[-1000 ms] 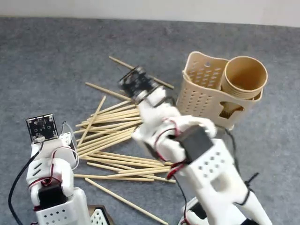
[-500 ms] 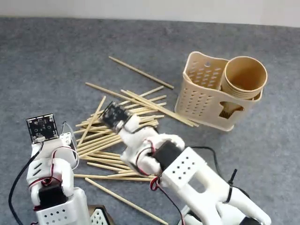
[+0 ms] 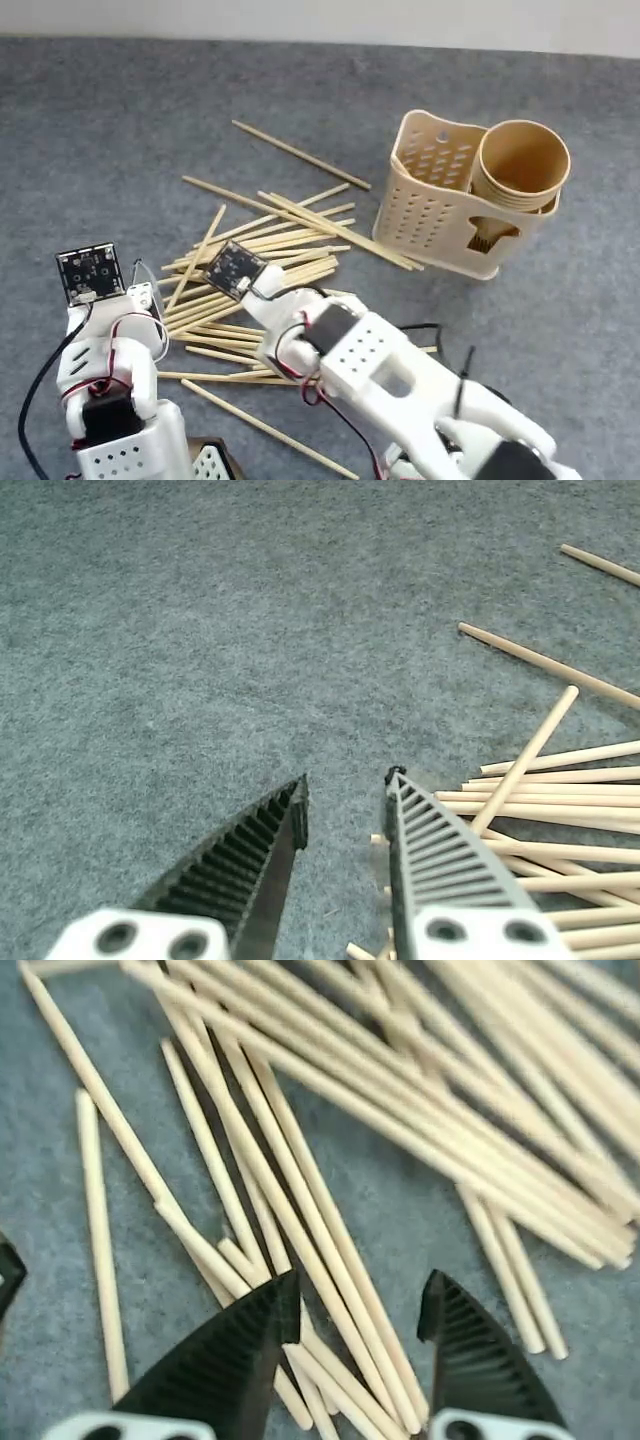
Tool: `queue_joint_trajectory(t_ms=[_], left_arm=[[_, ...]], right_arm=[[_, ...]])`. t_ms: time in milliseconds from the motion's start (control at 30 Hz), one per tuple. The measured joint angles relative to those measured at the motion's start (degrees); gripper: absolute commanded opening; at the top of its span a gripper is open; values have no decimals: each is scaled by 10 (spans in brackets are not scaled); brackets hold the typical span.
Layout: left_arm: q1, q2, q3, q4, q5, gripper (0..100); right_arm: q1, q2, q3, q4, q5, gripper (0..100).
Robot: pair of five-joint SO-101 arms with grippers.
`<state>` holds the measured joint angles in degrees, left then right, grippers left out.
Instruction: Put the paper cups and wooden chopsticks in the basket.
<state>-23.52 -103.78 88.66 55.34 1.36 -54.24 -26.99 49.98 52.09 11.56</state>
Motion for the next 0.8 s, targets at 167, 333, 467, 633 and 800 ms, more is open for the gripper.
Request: queue_joint_trajectory(t_ms=[167, 333, 467, 633, 800], left_arm=[[0, 0, 0, 0, 0, 140], [0, 0, 0, 0, 0, 140], [0, 0, 0, 0, 0, 140], [0, 0, 0, 0, 0, 140], [0, 0, 0, 0, 0, 140]], right_arm=[[-1, 76, -16, -16, 0, 202], [0, 122, -40, -19, 2, 202], [0, 154, -55, -21, 35, 202], [-1, 210, -76, -28, 45, 202], [14, 255, -104, -38, 47, 91]])
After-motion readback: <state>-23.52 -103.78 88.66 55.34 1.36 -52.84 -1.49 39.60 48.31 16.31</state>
